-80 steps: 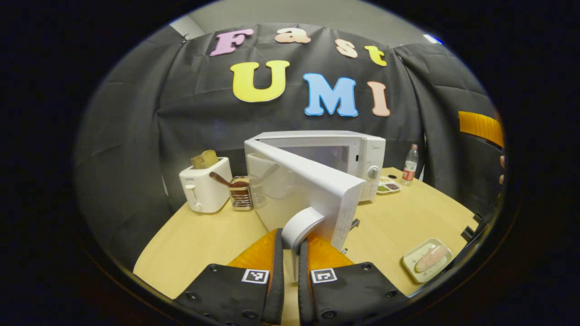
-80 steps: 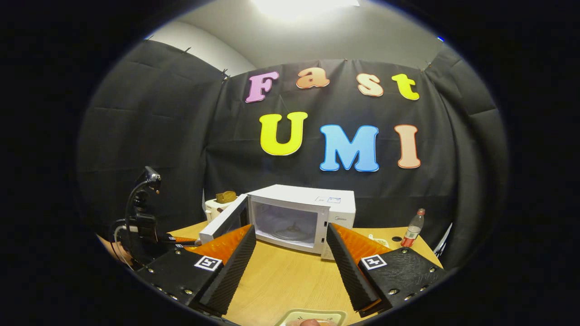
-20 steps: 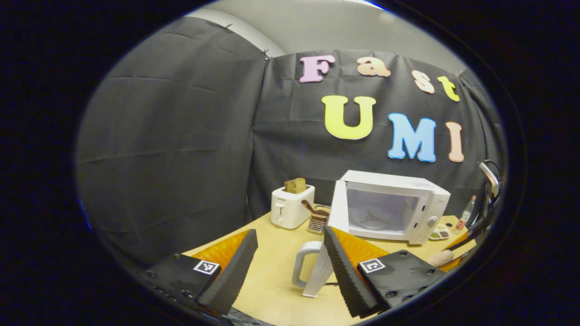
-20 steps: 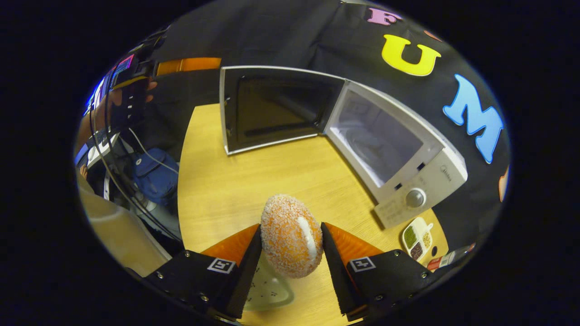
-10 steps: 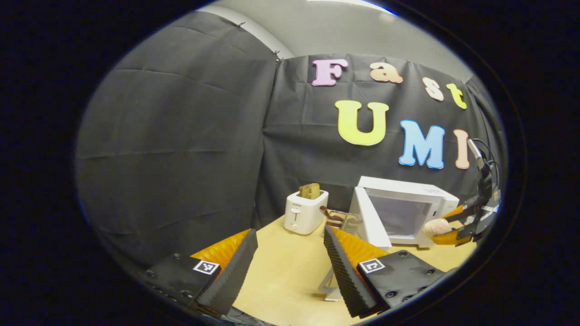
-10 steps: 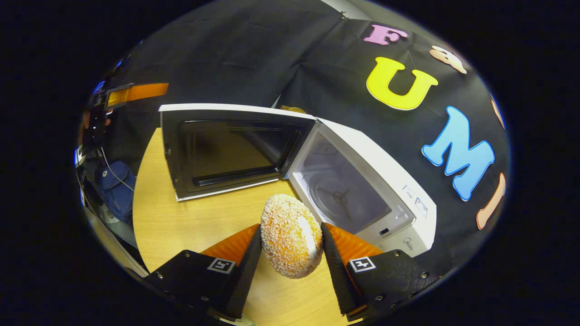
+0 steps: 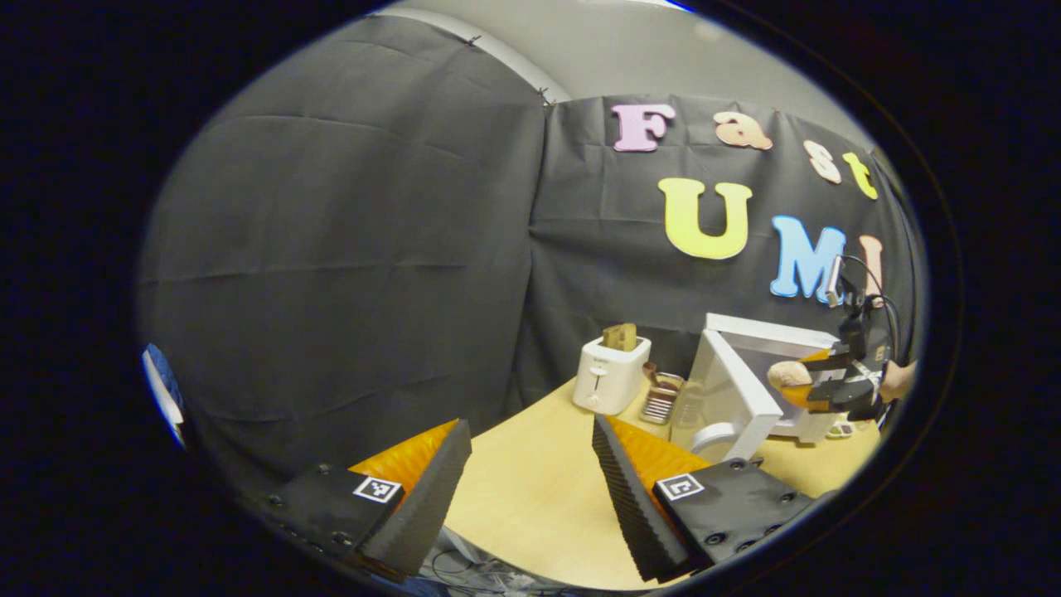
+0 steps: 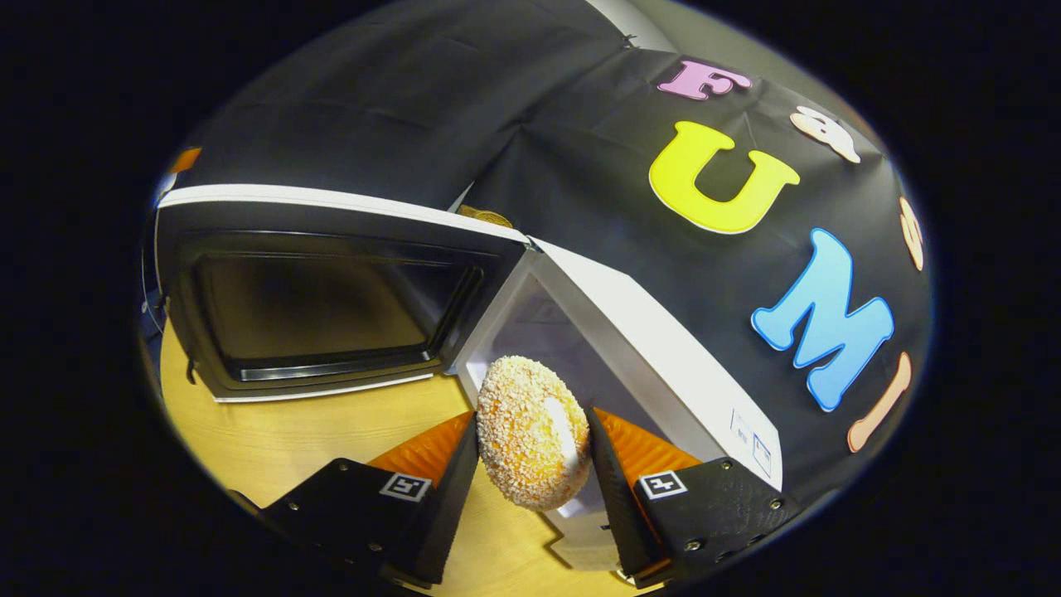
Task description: Open the microwave oven with the left hand, put the food in, and close the microwave oven.
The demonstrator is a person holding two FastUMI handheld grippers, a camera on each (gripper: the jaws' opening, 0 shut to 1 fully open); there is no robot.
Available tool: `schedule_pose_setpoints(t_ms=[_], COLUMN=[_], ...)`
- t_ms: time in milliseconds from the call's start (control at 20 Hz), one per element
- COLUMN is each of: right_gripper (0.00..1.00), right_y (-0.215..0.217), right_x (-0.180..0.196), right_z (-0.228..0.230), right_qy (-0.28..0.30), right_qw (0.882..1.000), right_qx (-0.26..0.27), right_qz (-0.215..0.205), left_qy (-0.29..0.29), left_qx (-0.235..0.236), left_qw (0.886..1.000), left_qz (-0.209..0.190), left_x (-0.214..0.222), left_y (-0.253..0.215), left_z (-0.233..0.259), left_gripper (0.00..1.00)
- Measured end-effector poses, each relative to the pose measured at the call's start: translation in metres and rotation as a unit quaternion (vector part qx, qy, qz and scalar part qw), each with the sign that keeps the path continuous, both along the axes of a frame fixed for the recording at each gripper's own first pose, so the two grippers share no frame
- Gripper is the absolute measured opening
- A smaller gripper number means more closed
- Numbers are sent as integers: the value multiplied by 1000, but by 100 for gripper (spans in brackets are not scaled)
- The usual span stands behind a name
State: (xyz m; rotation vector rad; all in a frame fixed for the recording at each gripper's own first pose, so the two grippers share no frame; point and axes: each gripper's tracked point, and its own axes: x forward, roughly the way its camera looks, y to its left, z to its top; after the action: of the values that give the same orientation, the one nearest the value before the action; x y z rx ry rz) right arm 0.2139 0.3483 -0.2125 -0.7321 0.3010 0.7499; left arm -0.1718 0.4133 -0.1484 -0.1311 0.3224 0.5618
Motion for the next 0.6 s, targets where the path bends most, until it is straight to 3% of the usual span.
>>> schedule_pose_setpoints(t_ms=[300, 600], right_gripper=[76, 76], right_y=[15, 18], right_x=[52, 87], right_z=[-32, -81], right_qy=[-47, -57], right_qw=[998, 994], right_qx=[-20, -69], right_qz=[-31, -55], left_qy=[9, 30], left_qx=[7, 7], left_qw=[999, 997], left_qz=[34, 69], left_x=[-34, -59], left_y=[8, 12], left_z=[1, -7], left_gripper=[96, 96])
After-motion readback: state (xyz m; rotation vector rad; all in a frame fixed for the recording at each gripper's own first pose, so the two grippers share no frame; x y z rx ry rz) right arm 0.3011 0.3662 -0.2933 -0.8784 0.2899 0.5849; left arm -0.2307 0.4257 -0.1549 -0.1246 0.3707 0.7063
